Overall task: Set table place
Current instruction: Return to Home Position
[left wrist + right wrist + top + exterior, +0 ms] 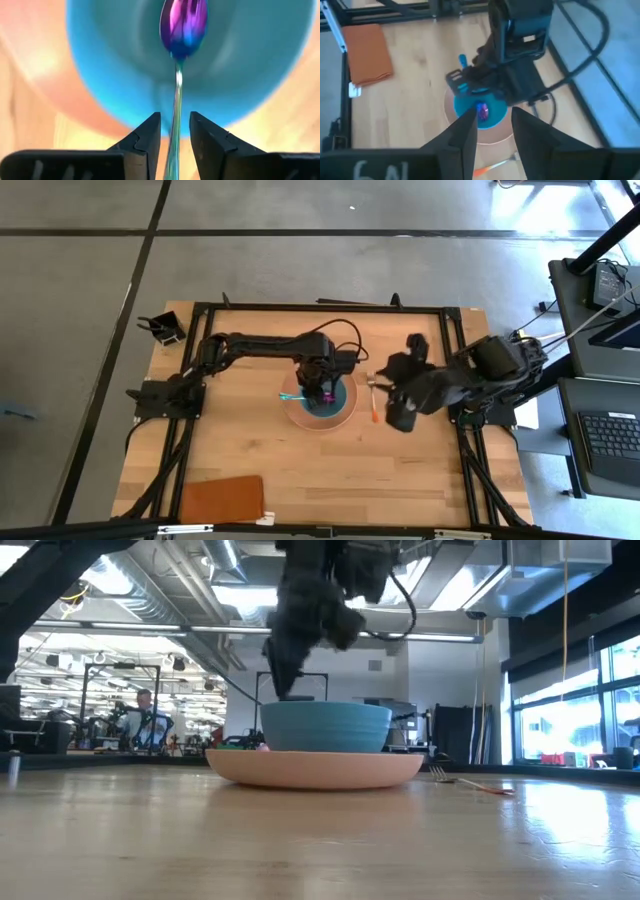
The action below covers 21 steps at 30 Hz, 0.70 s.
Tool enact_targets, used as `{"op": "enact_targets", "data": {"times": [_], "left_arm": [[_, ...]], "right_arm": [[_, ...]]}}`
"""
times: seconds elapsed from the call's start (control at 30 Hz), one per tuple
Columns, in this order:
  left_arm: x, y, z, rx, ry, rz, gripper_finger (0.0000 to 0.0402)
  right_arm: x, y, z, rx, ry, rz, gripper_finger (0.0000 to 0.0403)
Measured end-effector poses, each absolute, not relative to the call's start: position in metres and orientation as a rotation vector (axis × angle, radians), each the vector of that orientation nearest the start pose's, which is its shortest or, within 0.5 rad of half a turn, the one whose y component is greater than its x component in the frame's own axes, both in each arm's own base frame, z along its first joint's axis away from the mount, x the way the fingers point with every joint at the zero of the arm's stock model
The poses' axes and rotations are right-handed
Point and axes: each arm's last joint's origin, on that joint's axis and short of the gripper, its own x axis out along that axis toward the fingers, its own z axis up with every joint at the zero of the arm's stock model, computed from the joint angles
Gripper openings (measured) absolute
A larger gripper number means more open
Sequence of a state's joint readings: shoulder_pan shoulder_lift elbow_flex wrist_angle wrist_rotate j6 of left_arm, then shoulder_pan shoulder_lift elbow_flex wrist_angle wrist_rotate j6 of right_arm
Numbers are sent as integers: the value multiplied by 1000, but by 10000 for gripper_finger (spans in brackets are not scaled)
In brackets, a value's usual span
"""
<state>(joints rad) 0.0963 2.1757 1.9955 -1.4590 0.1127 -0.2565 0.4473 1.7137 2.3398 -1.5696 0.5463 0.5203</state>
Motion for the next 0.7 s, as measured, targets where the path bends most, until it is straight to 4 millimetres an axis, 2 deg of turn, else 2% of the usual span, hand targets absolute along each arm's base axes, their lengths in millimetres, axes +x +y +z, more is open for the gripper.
{"op": "enact_targets", "data": {"times": [0.1,0.17,0.3,0.37,0.47,0.6,0.7], "left_arm": [[409,36,264,-382,1651,217,92],[410,36,286,-415,1552,219,88],[395,32,357,-436,1316,176,77],[380,31,389,-425,1194,144,72],[342,32,432,-394,1044,103,65],[272,32,480,-366,927,162,56],[223,28,509,-339,794,195,50]], "right_arm": [[241,99,492,11,754,-256,124],[232,97,497,39,749,-213,124],[211,91,508,120,740,-121,124],[199,87,514,137,714,-115,124],[183,79,523,137,667,-117,124],[157,66,534,142,601,-117,124],[143,58,539,128,563,-130,124]]}}
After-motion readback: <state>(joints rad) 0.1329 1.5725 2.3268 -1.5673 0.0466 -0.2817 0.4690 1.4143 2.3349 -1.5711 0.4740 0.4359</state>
